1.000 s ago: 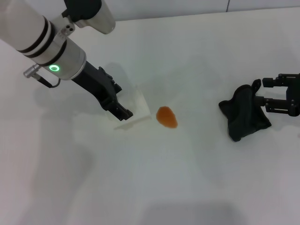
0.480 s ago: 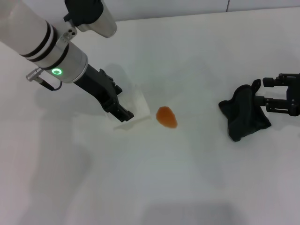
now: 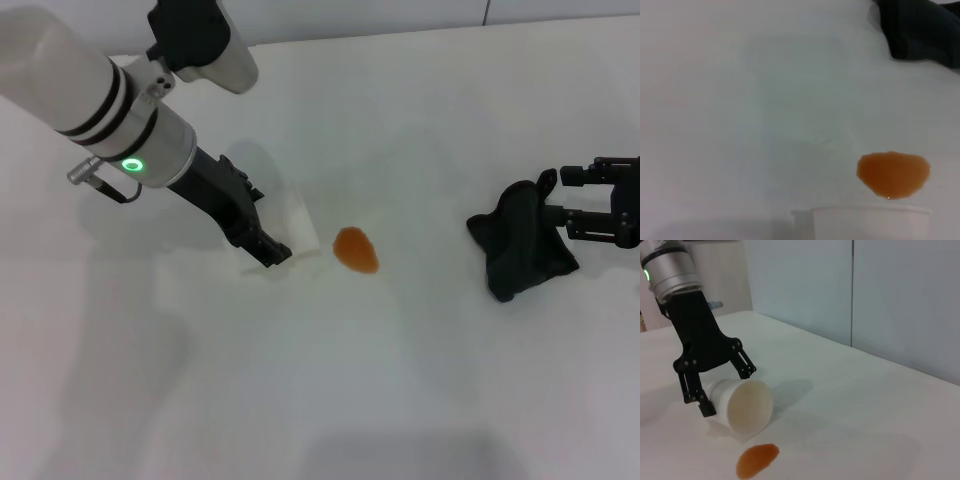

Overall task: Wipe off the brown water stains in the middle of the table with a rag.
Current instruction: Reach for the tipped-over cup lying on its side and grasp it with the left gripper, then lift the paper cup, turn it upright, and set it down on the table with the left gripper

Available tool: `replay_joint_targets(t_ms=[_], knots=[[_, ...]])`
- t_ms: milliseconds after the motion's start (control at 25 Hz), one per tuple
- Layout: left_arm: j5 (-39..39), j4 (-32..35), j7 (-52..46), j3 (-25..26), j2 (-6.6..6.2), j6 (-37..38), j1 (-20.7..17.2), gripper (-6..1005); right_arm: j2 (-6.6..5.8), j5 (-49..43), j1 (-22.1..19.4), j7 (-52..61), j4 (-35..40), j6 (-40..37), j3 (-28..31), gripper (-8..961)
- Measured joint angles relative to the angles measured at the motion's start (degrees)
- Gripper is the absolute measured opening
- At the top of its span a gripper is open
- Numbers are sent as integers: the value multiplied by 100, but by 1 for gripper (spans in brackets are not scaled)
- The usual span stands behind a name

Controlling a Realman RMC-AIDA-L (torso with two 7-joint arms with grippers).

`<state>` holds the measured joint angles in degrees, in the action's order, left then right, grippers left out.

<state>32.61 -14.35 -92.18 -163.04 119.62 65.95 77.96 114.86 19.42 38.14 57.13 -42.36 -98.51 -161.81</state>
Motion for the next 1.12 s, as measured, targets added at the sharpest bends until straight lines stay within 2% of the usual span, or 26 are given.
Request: replay_joint_targets(t_ms=[1120], knots=[[75,47,-98,0,-9,-120,-19,760,10,0,-5,0,-7,-10,0,608]])
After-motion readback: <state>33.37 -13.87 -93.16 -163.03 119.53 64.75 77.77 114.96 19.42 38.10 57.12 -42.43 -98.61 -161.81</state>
